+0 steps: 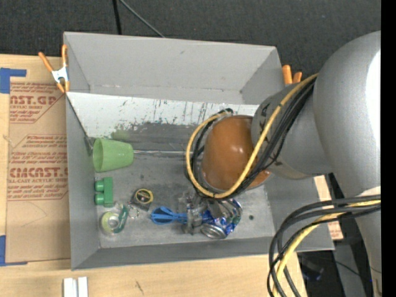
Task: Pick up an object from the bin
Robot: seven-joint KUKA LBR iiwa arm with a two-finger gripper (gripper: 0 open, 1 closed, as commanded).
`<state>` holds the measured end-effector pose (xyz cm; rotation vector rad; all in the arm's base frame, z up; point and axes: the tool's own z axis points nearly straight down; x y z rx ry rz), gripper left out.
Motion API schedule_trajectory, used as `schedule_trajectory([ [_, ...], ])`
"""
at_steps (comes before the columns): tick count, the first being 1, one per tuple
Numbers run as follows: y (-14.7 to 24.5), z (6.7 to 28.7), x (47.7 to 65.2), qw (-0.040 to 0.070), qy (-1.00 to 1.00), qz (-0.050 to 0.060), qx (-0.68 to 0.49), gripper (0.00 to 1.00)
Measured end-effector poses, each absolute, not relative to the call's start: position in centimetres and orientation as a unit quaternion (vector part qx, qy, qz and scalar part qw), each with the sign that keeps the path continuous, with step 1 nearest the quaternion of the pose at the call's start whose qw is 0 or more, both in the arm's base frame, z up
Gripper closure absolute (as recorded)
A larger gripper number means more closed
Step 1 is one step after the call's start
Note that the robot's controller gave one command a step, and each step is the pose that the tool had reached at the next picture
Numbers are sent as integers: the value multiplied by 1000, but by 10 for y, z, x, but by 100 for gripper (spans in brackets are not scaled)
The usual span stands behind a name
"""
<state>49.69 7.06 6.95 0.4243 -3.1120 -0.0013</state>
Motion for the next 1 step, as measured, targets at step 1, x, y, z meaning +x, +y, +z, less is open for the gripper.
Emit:
schedule_trajectory([
  [1, 90, 248, 522, -5, -992, 0, 124, 100],
])
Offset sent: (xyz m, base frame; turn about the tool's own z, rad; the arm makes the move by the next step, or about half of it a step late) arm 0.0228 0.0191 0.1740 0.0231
